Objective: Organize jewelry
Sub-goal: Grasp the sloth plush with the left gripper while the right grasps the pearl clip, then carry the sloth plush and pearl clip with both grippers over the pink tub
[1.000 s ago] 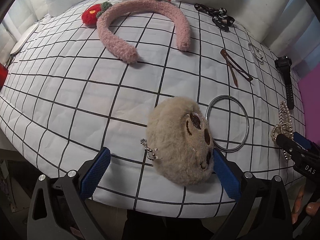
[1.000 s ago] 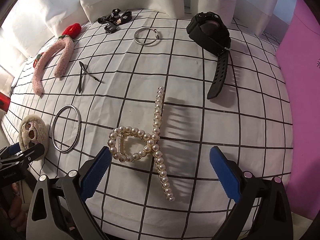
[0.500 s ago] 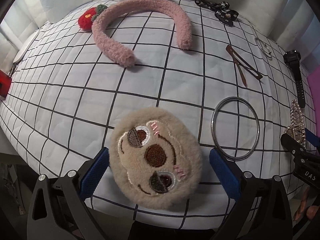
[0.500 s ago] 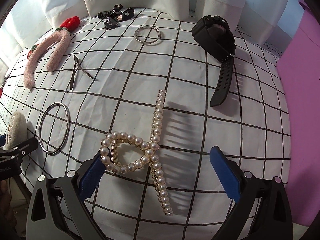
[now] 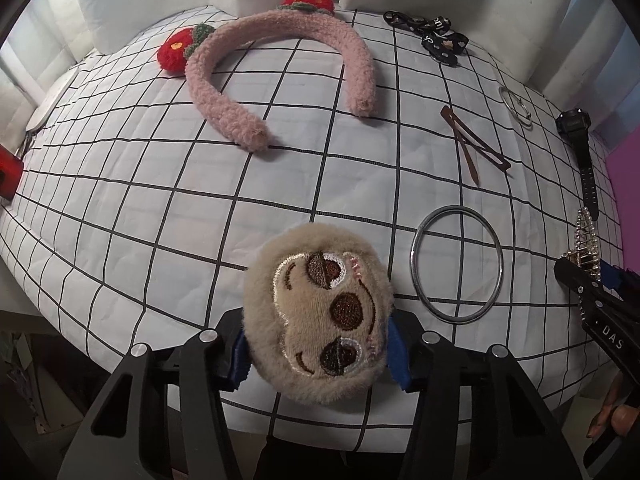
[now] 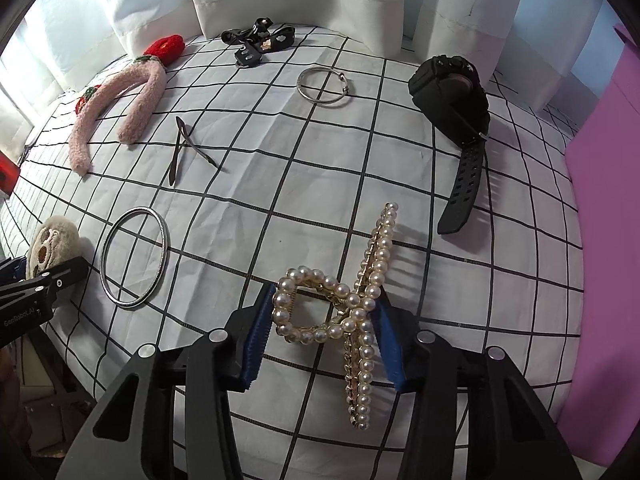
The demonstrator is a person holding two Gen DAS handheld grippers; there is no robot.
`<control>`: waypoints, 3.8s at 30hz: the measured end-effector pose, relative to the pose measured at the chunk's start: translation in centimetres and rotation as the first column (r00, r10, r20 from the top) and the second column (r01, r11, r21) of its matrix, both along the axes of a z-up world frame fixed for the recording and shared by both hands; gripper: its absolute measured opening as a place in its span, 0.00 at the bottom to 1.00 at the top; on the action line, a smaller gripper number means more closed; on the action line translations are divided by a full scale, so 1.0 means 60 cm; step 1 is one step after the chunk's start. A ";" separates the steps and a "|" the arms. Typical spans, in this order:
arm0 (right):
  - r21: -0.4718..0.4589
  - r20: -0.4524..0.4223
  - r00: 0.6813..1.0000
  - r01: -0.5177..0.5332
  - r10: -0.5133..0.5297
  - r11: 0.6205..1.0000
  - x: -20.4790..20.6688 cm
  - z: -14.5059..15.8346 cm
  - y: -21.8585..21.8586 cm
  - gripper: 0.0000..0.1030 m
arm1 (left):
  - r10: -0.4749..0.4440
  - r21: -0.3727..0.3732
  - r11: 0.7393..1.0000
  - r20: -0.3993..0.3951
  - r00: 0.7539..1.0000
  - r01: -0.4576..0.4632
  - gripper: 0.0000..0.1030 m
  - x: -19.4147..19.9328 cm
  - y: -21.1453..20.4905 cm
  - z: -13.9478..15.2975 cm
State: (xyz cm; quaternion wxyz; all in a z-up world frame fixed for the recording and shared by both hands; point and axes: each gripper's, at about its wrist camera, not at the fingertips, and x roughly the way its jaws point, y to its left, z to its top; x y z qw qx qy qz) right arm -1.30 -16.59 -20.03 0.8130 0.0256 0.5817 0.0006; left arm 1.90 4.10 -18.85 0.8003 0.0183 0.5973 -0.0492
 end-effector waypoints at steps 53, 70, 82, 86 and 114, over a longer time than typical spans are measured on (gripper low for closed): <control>0.061 0.363 0.894 0.259 -0.263 0.964 -0.089 0.335 -0.138 0.41 | -0.325 -0.079 0.920 0.391 0.861 0.383 0.47 0.015 -0.181 0.292; 0.065 0.440 0.814 0.393 -0.380 0.917 -0.176 0.390 -0.241 0.41 | -0.463 -0.056 0.840 0.447 0.766 0.540 0.47 -0.025 -0.320 0.345; 0.064 0.462 0.751 0.503 -0.472 0.862 -0.271 0.396 -0.356 0.41 | -0.543 -0.055 0.764 0.485 0.686 0.643 0.47 -0.074 -0.484 0.367; 0.070 0.452 0.739 0.528 -0.499 0.846 -0.284 0.387 -0.396 0.41 | -0.566 -0.057 0.740 0.486 0.666 0.670 0.47 -0.087 -0.540 0.371; 0.124 0.315 0.749 0.576 -0.583 0.808 -0.277 0.282 -0.524 0.41 | -0.650 -0.015 0.716 0.351 0.674 0.698 0.48 -0.094 -0.755 0.290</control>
